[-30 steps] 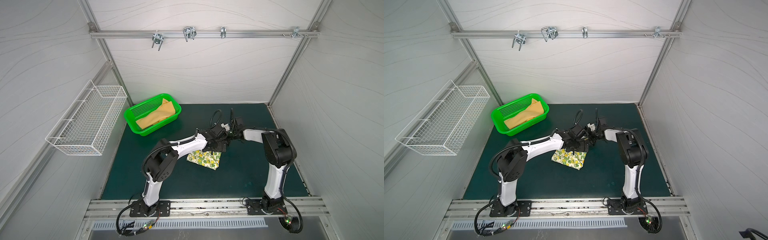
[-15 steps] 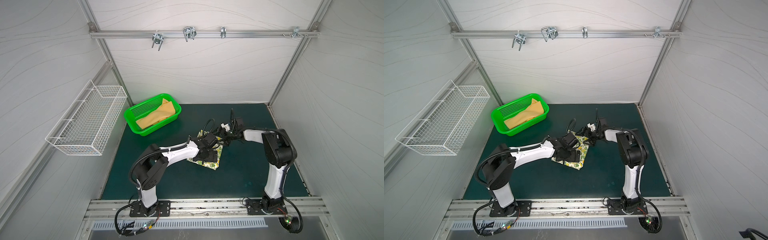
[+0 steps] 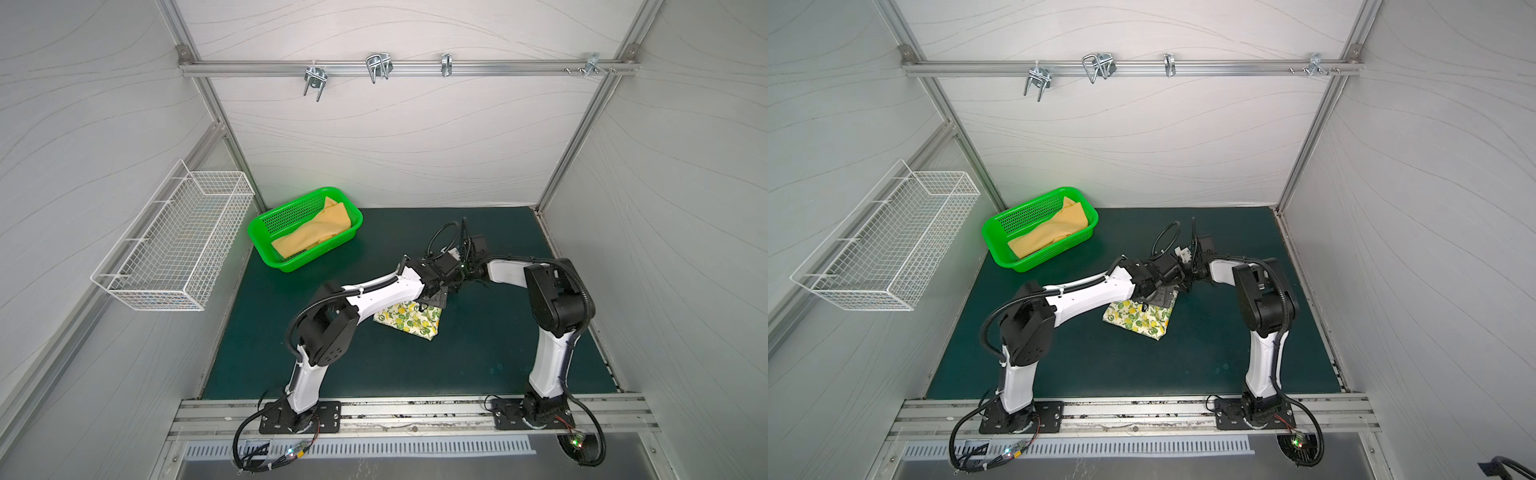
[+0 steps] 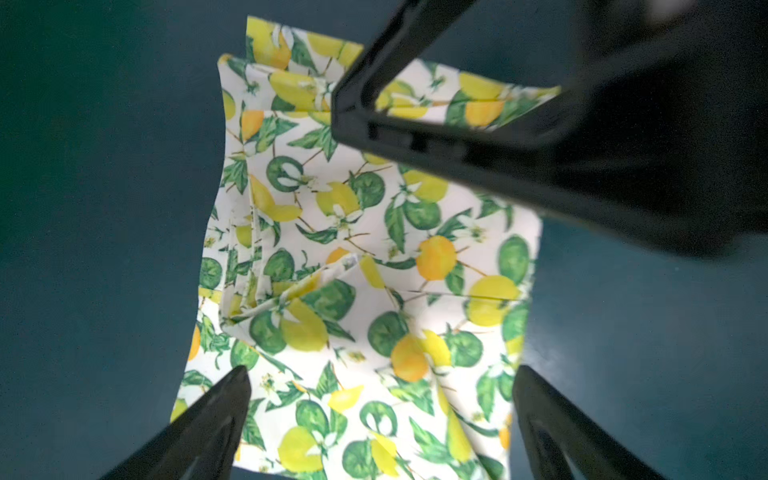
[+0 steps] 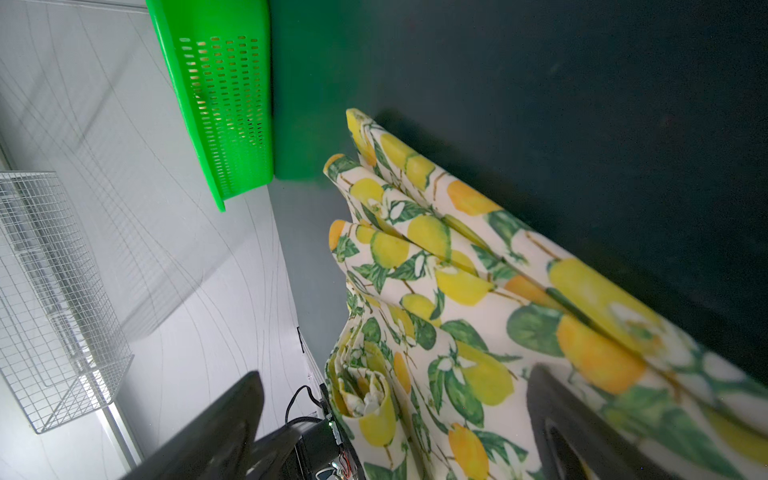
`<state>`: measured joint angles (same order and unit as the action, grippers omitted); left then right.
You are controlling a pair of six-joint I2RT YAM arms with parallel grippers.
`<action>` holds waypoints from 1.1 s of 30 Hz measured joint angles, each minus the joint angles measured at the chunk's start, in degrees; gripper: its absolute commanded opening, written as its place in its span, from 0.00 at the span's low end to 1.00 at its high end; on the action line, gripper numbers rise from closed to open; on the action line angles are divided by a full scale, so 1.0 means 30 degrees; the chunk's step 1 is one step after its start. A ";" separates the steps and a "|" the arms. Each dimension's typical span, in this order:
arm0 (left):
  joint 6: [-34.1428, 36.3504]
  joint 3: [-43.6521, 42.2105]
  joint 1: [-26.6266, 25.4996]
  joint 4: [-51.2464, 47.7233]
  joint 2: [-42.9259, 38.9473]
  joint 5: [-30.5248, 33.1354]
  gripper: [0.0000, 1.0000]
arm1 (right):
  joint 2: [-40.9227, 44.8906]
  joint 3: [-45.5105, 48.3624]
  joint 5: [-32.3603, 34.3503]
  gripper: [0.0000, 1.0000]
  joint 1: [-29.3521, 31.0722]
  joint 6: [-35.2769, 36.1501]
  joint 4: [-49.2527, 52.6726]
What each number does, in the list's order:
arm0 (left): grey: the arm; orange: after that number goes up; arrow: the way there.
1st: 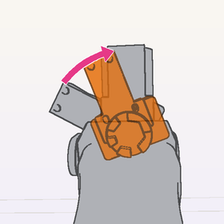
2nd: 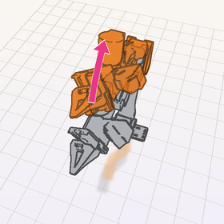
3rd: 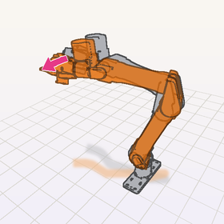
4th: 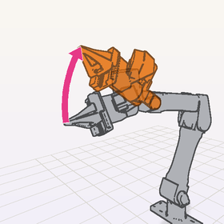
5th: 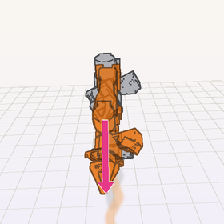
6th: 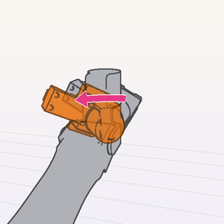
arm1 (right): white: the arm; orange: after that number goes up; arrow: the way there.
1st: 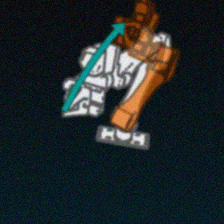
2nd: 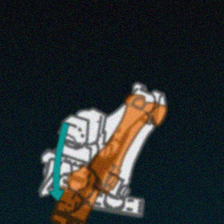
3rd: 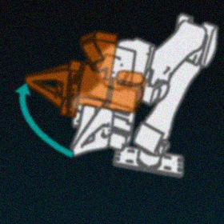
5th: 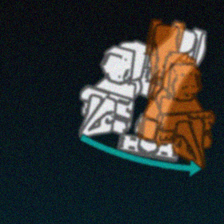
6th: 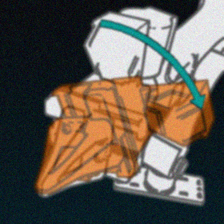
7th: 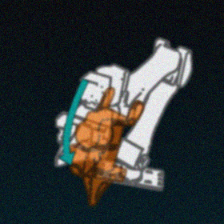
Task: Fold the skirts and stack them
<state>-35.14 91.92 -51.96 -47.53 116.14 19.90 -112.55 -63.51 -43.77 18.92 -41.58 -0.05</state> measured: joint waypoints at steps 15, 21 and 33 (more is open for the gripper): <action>-0.0328 -0.3198 0.1224 0.1479 -0.0138 -0.0546 0.99 | 0.0007 0.0044 -0.0007 0.99 -0.0015 0.0007 -0.0080; -0.0831 -0.6477 0.1610 0.2965 -0.2244 -0.1071 0.99 | 0.0007 0.0080 -0.0007 0.99 -0.0015 0.0000 -0.0175; -0.1953 -1.0950 0.1719 0.6477 -0.4911 -0.1530 0.99 | 0.0000 0.0226 -0.0160 0.99 -0.0109 0.0000 -0.0437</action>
<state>-40.99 59.07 -46.81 -28.10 101.41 15.31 -112.55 -62.83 -44.25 18.59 -41.58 -1.37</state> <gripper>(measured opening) 0.987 0.992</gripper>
